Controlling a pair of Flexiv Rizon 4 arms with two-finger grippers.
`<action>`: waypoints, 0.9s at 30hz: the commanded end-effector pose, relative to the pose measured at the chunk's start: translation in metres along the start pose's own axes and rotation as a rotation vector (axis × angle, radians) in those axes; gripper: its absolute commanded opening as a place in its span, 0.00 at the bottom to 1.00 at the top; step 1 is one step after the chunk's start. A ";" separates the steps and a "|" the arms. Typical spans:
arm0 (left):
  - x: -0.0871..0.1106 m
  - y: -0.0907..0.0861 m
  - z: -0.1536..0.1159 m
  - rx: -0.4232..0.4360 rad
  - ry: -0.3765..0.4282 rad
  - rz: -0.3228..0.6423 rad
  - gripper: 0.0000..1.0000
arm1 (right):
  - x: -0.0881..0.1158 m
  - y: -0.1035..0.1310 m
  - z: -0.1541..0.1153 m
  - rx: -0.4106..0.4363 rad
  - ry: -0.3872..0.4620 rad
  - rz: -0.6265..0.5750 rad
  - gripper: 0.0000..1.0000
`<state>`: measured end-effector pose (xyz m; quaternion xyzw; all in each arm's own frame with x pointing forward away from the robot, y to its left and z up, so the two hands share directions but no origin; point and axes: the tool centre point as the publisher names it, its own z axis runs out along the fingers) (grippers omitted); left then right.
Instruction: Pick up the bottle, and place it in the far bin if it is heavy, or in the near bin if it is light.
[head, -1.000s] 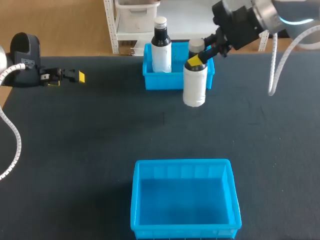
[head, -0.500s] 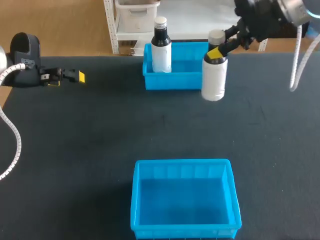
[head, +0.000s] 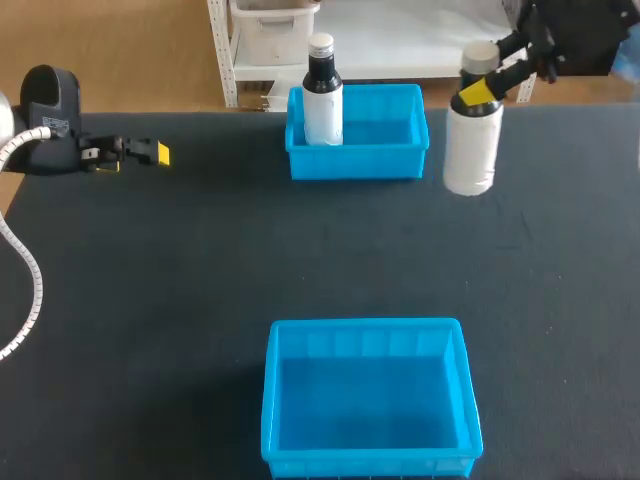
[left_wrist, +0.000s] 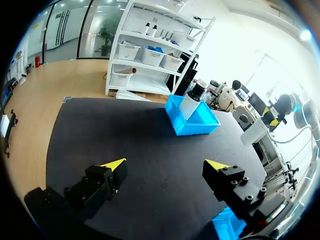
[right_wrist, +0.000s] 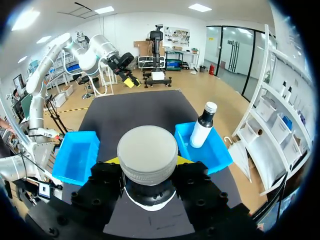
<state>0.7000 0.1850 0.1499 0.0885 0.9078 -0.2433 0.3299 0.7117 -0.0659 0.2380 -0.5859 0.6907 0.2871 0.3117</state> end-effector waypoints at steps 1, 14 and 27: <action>0.000 0.000 0.000 0.000 0.000 0.000 1.00 | -0.005 0.032 -0.018 0.060 0.006 -0.003 0.00; 0.000 0.000 0.000 0.000 0.000 0.000 1.00 | -0.036 0.120 0.004 0.036 0.009 0.014 0.00; 0.000 0.000 0.000 0.000 0.000 0.000 1.00 | -0.065 0.213 0.052 -0.076 0.000 -0.052 0.00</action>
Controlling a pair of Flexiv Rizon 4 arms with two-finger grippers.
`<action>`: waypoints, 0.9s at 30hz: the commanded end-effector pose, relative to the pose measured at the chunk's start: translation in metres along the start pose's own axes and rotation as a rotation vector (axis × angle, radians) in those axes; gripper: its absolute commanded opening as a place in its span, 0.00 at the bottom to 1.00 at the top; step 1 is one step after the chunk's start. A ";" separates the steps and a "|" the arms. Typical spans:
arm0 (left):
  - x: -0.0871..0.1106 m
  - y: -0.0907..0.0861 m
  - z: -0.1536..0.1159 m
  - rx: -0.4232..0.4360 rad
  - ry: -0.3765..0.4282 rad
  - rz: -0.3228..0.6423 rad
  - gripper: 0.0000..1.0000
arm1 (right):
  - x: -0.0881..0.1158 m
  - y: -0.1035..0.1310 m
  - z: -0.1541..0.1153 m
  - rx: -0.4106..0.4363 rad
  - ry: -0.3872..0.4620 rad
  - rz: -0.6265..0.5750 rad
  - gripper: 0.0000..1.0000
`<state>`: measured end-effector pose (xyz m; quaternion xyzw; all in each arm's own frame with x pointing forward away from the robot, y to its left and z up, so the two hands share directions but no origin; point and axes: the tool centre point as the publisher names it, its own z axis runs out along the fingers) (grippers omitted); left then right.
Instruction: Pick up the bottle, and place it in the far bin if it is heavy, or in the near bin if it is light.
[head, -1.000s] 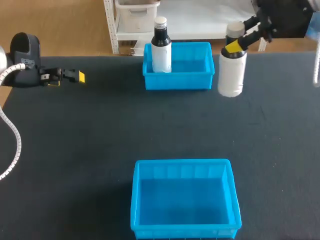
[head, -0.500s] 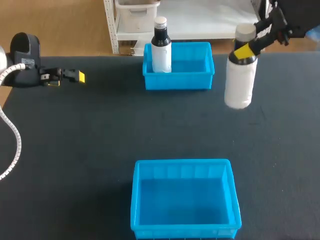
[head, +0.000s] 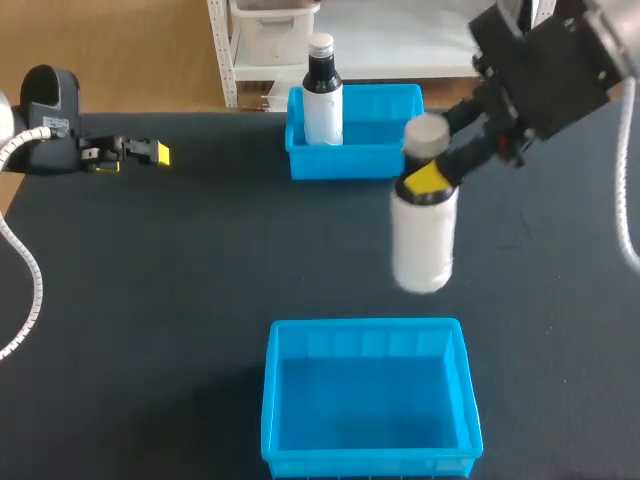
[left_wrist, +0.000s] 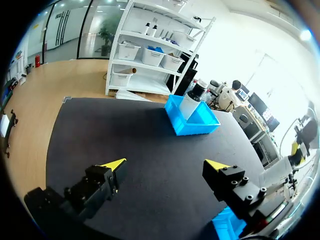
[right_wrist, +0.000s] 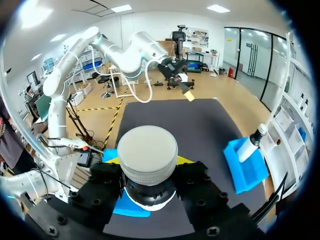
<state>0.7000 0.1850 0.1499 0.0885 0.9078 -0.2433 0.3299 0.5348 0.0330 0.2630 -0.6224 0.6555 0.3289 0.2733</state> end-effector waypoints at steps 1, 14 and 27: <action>0.000 0.000 0.000 0.000 0.000 0.000 1.00 | -0.007 0.026 0.017 0.059 -0.001 -0.016 0.00; 0.000 0.000 0.000 0.000 0.000 0.000 1.00 | -0.004 0.070 0.079 -0.073 0.010 -0.091 0.00; 0.000 0.000 0.000 0.000 0.000 0.000 1.00 | 0.016 0.076 0.120 -0.187 -0.044 -0.115 0.00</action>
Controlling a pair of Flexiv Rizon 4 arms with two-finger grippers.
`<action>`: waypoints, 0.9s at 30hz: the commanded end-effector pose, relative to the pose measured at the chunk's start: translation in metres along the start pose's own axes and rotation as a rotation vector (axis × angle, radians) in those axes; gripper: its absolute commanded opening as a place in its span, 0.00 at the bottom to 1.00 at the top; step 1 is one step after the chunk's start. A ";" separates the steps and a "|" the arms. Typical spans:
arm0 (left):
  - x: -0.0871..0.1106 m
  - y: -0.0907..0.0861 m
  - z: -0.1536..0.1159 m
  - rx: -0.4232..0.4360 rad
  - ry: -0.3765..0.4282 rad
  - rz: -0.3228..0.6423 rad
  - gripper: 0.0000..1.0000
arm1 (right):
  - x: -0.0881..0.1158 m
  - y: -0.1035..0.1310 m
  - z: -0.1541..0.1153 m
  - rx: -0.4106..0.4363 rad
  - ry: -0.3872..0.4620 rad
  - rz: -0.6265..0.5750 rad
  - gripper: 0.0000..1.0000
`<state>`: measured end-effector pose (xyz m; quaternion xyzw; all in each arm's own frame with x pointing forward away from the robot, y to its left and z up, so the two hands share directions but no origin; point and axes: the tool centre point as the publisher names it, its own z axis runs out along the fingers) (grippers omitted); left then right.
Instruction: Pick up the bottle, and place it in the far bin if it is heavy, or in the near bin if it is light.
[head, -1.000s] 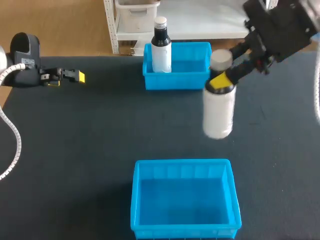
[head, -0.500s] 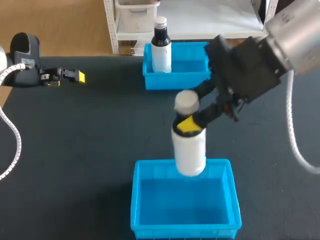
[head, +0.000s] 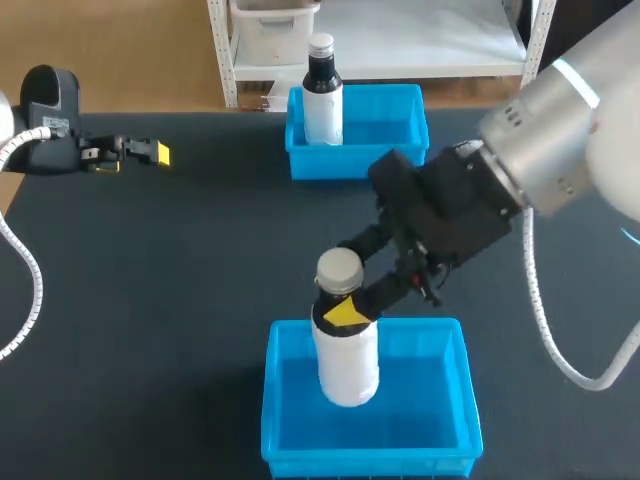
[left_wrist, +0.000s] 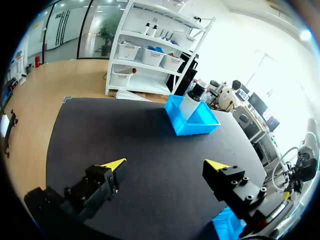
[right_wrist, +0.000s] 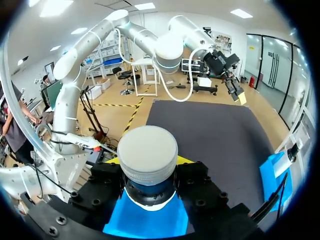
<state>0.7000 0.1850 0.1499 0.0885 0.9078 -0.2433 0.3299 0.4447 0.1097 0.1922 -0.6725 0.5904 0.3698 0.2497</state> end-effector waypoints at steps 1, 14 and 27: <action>0.000 0.000 0.000 0.000 0.000 0.000 1.00 | 0.006 -0.009 0.012 -0.037 -0.028 -0.011 0.00; 0.000 0.000 0.000 0.000 0.000 0.000 1.00 | 0.027 -0.012 0.032 -0.110 -0.035 -0.050 0.00; 0.000 0.000 0.000 0.000 0.000 0.000 1.00 | 0.037 -0.007 0.041 -0.138 -0.025 -0.081 0.00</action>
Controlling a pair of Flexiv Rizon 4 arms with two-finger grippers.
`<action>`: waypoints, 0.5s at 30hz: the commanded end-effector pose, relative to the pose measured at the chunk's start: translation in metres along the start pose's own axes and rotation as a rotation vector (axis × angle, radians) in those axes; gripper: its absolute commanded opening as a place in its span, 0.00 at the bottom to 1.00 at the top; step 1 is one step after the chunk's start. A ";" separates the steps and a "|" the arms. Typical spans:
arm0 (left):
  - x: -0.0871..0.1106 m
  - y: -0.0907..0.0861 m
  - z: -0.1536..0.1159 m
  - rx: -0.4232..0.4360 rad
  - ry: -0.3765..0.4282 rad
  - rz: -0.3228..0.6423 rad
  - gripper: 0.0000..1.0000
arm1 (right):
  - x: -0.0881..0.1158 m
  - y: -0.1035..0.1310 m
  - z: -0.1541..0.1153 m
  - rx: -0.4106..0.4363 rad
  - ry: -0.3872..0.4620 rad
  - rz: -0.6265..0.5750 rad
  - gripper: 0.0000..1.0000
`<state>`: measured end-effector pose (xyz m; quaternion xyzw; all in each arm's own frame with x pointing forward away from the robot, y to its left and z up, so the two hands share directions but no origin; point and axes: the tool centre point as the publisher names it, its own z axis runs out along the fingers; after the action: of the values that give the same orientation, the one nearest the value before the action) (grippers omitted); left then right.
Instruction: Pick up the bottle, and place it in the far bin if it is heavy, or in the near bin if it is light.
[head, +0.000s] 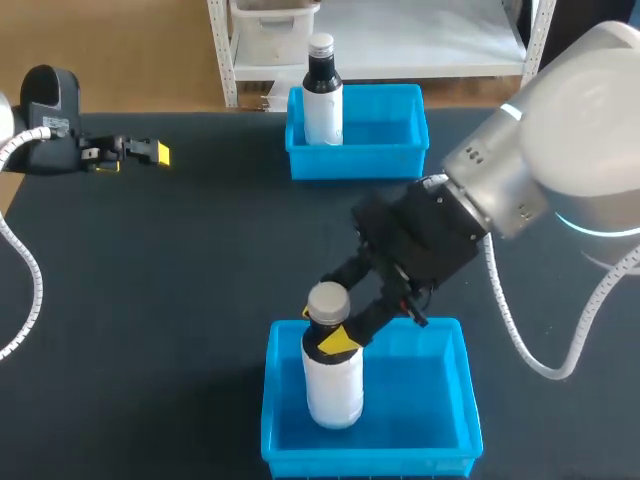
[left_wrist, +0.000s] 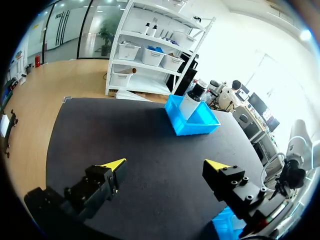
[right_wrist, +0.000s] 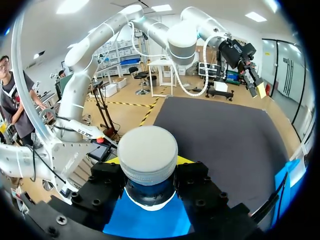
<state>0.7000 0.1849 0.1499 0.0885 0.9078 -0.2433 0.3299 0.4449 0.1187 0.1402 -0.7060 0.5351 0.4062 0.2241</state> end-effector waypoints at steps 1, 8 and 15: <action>0.000 0.000 0.000 0.000 0.000 0.000 1.00 | 0.002 0.000 0.004 -0.005 -0.003 -0.005 0.00; 0.000 0.000 0.000 0.000 0.000 0.000 1.00 | 0.005 0.001 0.006 -0.012 0.000 -0.011 0.38; 0.000 0.000 0.000 0.000 0.000 0.000 1.00 | 0.007 0.000 0.005 -0.015 0.008 -0.006 0.89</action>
<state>0.7000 0.1849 0.1499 0.0885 0.9078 -0.2433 0.3299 0.4427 0.1176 0.1318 -0.7106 0.5312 0.4060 0.2190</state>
